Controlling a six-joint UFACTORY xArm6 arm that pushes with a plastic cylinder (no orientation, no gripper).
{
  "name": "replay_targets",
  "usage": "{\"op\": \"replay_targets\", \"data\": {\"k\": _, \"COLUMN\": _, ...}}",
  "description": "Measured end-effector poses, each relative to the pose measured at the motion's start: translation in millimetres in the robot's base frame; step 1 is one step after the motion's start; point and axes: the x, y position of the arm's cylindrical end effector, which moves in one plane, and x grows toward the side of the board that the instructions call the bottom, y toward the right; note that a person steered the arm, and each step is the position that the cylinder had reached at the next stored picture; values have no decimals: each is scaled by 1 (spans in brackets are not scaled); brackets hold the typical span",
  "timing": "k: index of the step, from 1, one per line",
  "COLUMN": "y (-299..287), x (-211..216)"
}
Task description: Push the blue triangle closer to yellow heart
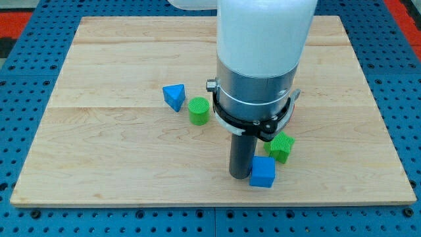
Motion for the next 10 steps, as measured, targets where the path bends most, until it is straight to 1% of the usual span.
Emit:
{"op": "replay_targets", "data": {"k": 2, "y": 25, "x": 0}}
{"op": "replay_targets", "data": {"k": 3, "y": 7, "x": 0}}
{"op": "replay_targets", "data": {"k": 4, "y": -42, "x": -3}}
{"op": "replay_targets", "data": {"k": 5, "y": -92, "x": -22}}
{"op": "replay_targets", "data": {"k": 6, "y": -106, "x": -61}}
{"op": "replay_targets", "data": {"k": 9, "y": -113, "x": -162}}
{"op": "replay_targets", "data": {"k": 10, "y": -117, "x": -167}}
